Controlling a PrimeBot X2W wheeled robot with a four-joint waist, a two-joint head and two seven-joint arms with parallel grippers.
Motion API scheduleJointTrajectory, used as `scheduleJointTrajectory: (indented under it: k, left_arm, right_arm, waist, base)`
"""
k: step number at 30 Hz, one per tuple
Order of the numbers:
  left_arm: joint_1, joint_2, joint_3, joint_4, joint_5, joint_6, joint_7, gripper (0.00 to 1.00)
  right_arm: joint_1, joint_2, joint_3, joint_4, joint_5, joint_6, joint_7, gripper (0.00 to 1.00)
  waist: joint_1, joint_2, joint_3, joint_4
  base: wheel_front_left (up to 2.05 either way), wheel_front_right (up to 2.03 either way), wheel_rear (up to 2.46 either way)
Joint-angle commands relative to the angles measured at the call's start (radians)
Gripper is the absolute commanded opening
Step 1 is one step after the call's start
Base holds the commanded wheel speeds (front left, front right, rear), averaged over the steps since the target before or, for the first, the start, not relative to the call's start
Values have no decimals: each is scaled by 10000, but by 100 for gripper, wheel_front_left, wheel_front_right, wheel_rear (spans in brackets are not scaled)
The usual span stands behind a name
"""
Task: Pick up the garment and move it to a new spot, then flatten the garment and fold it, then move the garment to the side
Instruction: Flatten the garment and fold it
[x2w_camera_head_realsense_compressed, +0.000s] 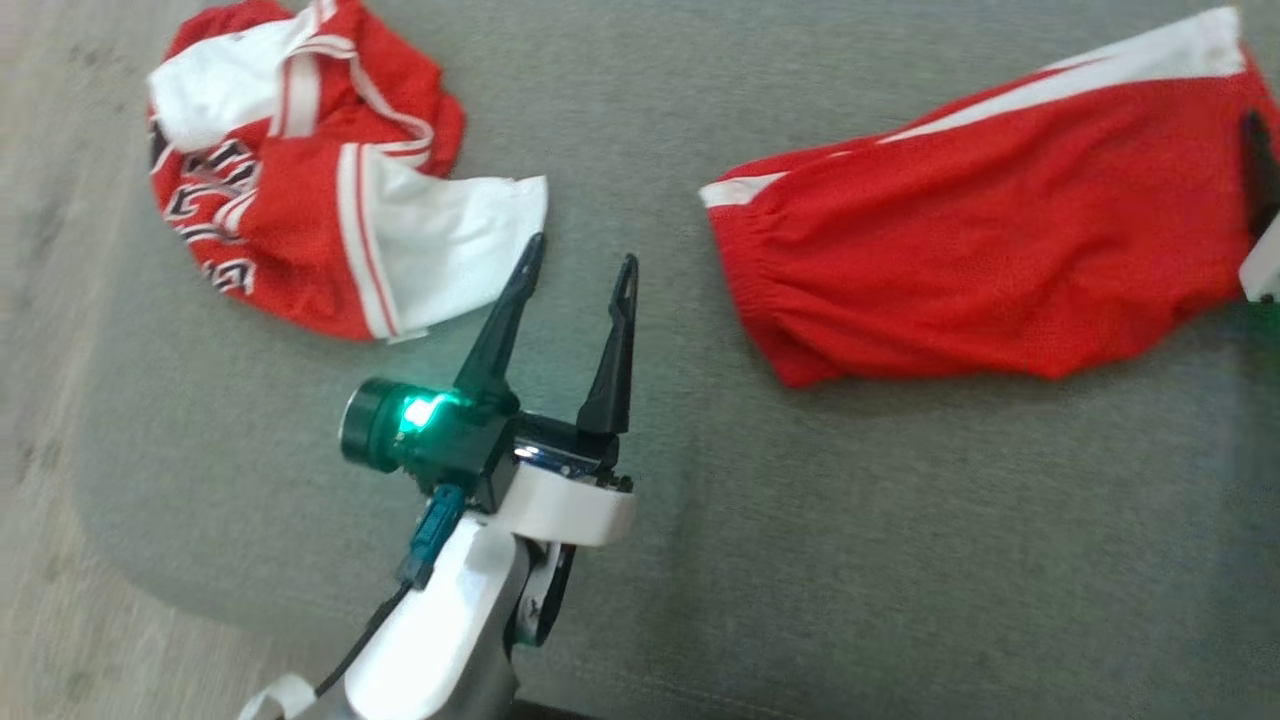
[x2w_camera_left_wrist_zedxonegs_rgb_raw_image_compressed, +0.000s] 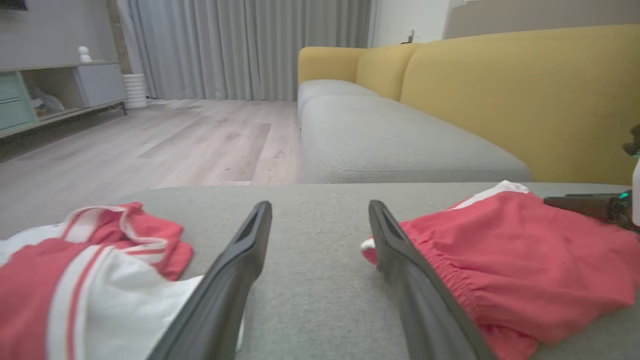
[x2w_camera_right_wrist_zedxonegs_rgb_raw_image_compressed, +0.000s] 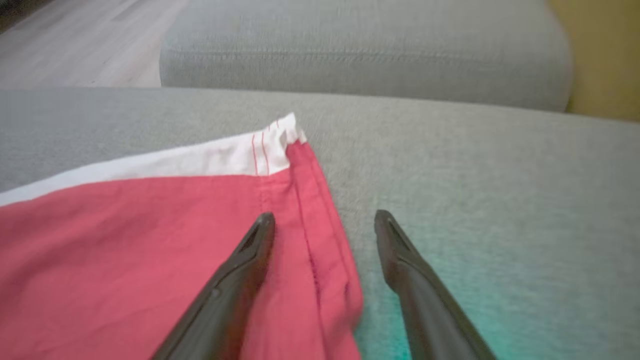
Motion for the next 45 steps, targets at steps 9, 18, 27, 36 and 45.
scheduleJointTrajectory:
  k: [9,18,27,36,45]
  left_arm:
    - [464,99,1050,-653,471,-138,-49,100]
    - [1045,165,1695,-240,703,-330,-49,100]
    - [1623,381,1935,-97,944,-471,-49,100]
    - [1775,366,1911,205,903,-647,-49,100]
    - [1919,348,2041,214,860,-634,-49,100]
  right_arm:
    - [523,-306,164,381,1180,65,957,0]
    - [1333,-398,328,104,1650,65,-511,0]
    - [1656,-910,179,417,1731,65,-1267,0]
    - [856,16,521,-1150,1613,65,-1456,0]
    - [1007,1954,1259,-3293,1215,65,-799,0]
  waist:
    - [1,0,-105,572]
    - [1,0,-1216,-748]
    - [1,0,-1804,-1918]
    - [1,0,-2136,-2092]
    - [1,0,-2375,-1689]
  base:
    - [0,0,0]
    - [0,0,0]
    - [0,0,0]
    - [0,0,0]
    - [0,0,0]
